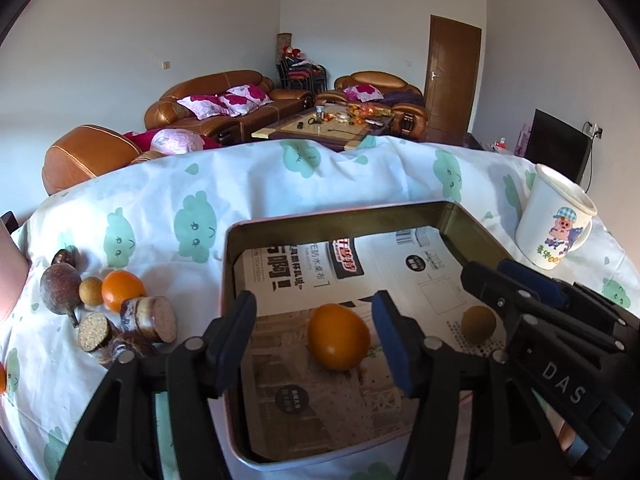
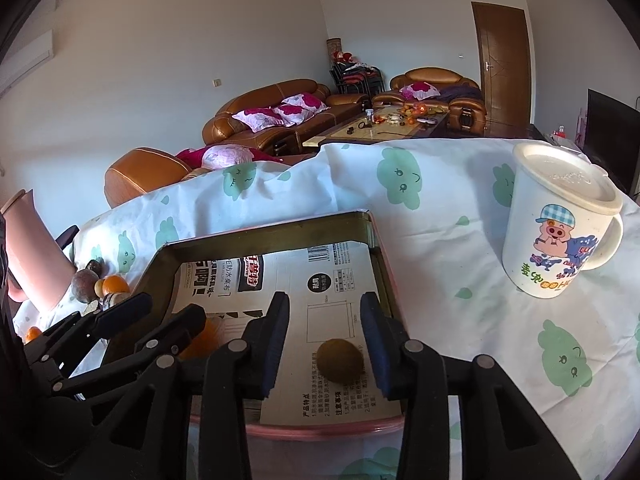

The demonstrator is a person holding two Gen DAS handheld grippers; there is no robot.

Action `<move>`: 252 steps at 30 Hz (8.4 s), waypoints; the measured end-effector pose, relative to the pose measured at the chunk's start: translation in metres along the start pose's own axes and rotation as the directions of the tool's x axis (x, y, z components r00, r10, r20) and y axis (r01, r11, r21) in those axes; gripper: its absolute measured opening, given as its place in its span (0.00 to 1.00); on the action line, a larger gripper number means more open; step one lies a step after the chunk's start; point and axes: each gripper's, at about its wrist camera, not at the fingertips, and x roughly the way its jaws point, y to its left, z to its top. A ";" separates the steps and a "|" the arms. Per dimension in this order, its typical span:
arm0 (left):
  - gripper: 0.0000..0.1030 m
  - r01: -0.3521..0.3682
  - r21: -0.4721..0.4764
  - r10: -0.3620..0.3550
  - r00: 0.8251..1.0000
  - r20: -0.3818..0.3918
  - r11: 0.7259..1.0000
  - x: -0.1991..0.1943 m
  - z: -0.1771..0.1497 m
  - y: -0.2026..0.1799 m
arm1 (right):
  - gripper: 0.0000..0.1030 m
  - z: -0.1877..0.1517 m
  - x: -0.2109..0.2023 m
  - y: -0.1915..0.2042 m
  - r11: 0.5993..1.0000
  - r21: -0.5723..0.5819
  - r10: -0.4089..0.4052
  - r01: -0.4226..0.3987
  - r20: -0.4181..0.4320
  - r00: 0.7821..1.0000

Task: Organize fruits
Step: 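Carry both fruits over the pink tin and open both tools to drop them in, then withdraw both open tools from the tin toward the remaining fruits, then grasp the dark purple fruit with the right tool while the left tool grasps another orange, then carry both fruits over the pink tin and open both tools to release them, then withdraw both open tools from the tin toward the remaining items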

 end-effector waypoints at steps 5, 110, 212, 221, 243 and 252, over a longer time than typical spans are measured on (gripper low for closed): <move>0.88 -0.008 0.021 0.006 0.998 0.058 1.000 -0.015 -0.002 -0.002 | 0.62 0.002 -0.015 -0.011 0.996 0.076 0.047 -0.053 0.082 0.996; 0.48 -0.240 -0.478 0.286 0.958 0.024 0.845 -0.110 -0.063 0.299 | 0.39 -0.027 0.008 0.207 0.901 -0.224 0.364 -0.372 -0.079 0.928; 1.00 -0.178 0.095 0.152 0.960 0.236 0.979 -0.047 -0.007 -0.019 | 0.73 0.029 -0.005 -0.023 0.989 0.137 0.039 -0.060 0.152 0.988; 1.00 -0.205 0.022 0.194 0.950 0.244 0.979 -0.051 0.000 0.001 | 0.73 0.023 -0.020 -0.021 0.991 0.134 -0.060 0.026 0.252 0.966; 1.00 -0.307 -0.065 0.313 0.929 0.198 0.950 -0.064 -0.014 0.080 | 0.73 0.007 -0.031 0.032 0.999 0.003 -0.044 0.045 0.281 0.959; 1.00 -0.367 -0.147 0.387 0.909 0.153 0.919 -0.072 -0.018 0.139 | 0.73 -0.005 -0.030 0.083 0.997 -0.079 0.009 0.012 0.252 0.968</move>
